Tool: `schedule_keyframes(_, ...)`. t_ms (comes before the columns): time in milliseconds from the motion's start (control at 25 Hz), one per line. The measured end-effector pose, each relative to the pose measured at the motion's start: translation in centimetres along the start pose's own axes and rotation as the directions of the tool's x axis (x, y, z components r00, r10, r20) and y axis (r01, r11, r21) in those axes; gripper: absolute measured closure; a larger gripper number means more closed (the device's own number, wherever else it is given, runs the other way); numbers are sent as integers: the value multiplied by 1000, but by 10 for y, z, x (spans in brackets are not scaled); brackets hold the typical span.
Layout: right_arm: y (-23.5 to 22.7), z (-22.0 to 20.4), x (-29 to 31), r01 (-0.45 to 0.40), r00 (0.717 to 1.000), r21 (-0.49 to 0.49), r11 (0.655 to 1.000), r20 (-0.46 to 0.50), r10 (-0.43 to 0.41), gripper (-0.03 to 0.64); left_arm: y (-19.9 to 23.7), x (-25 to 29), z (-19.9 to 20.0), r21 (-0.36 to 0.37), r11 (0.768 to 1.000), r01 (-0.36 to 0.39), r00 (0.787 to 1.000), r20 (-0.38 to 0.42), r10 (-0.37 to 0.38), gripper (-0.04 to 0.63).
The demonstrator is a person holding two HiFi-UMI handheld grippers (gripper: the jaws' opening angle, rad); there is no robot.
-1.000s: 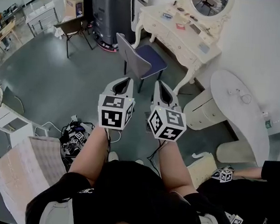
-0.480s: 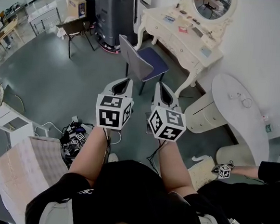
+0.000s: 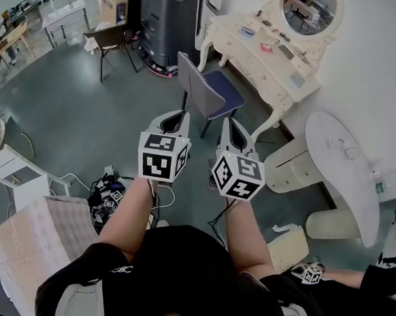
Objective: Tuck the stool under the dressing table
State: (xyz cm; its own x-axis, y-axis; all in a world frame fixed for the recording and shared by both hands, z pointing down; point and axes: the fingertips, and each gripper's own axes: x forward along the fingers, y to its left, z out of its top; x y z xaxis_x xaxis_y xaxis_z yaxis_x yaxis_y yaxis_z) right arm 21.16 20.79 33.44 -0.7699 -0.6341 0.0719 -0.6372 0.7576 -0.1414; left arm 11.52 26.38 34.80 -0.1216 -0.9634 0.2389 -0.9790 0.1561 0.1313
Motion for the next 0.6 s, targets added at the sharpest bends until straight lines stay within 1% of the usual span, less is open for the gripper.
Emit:
schedule_keyframes(160, 14, -4, 8, 17, 1000, 2, 1000, 4, -17, 609, 16, -3, -1, 8, 1000, 18, 1000, -3, -18, 595)
schedule_keyframes(280, 24, -9, 13, 29, 1000, -3, 1000, 2, -29, 609, 29, -5, -4, 1, 1000, 26, 1000, -4, -26, 595)
schedule_keyframes(400, 29, -12, 18, 35, 999, -16, 999, -13, -35, 609, 38, -5, -4, -13, 1000, 27, 1000, -9, -27, 595)
schedule_keyframes(600, 29, -15, 30, 27, 1000, -4, 1000, -11, -27, 609, 49, -1, -8, -17, 1000, 14, 1000, -13, -14, 595)
